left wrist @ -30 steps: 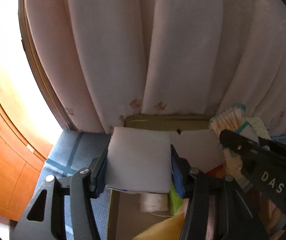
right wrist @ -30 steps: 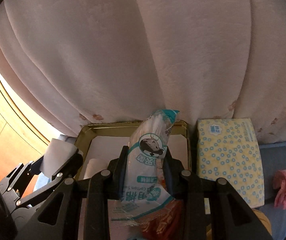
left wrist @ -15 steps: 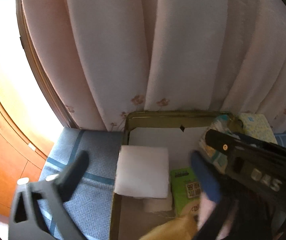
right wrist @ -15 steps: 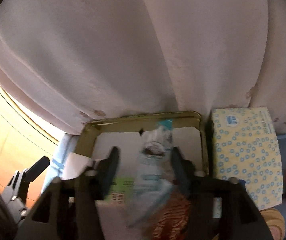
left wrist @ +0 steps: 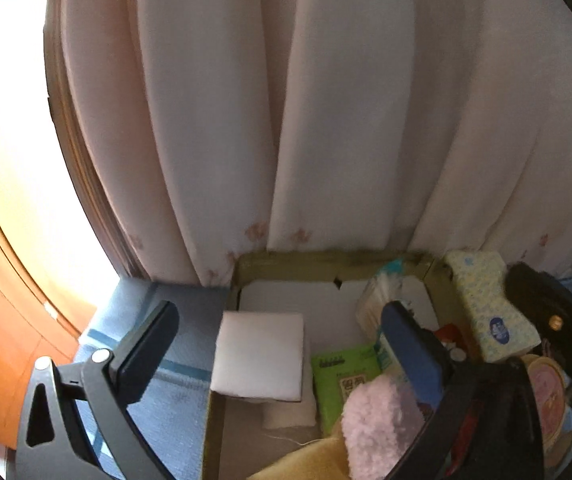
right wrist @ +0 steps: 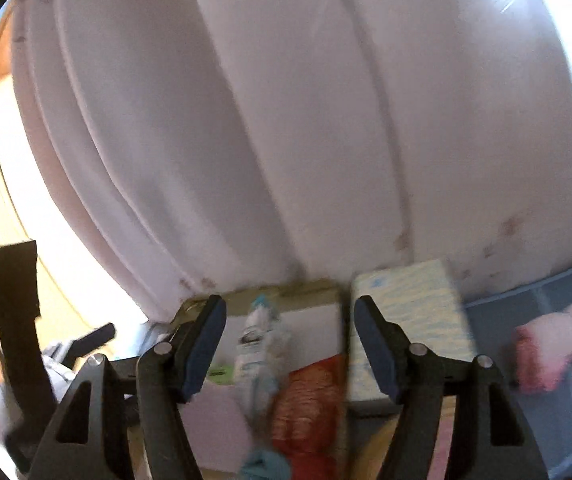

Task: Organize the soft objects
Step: 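Open both tools to drop the pad and swab bag into the tray, then move both open tools back toward the pink towel roll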

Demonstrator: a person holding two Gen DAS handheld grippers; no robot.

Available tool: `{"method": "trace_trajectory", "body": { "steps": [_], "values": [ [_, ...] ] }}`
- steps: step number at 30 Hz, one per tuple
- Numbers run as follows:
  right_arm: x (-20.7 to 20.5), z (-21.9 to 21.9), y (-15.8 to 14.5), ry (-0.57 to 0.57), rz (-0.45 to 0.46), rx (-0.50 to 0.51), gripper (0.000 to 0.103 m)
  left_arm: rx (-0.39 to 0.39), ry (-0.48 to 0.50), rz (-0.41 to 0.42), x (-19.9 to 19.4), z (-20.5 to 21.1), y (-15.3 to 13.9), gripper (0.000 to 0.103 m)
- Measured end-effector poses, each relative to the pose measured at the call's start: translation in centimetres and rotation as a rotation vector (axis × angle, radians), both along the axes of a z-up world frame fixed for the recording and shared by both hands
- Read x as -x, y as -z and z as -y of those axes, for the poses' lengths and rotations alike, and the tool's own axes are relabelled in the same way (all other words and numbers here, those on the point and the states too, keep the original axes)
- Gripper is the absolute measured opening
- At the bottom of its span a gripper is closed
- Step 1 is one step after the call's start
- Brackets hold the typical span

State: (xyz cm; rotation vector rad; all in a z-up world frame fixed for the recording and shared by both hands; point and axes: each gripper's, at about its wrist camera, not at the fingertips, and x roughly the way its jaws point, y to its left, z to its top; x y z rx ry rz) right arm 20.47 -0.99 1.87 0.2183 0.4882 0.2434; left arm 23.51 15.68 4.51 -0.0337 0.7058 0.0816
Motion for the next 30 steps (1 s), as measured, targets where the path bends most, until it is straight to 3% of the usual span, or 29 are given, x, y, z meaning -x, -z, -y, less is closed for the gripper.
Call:
{"method": "trace_trajectory", "body": {
  "steps": [6, 12, 20, 30],
  "values": [
    [6.0, 2.7, -0.8, 0.169, 0.25, 0.113, 0.077, -0.003, -0.05, 0.148, 2.4, -0.5, -1.8, 0.103],
    [8.4, 3.0, -0.2, 0.231, 0.374, 0.138, 0.081, 0.125, -0.032, 0.215, 3.7, -1.6, -2.0, 0.103],
    [8.8, 3.0, 0.8, 0.217, 0.401, 0.188, 0.081, 0.185, -0.086, 0.332, 6.2, -2.6, -2.6, 0.103],
    [9.6, 3.2, 1.4, 0.192, 0.38, 0.237, 0.081, 0.139, -0.105, 0.45, 8.7, -1.2, -2.4, 0.103]
  ]
}}
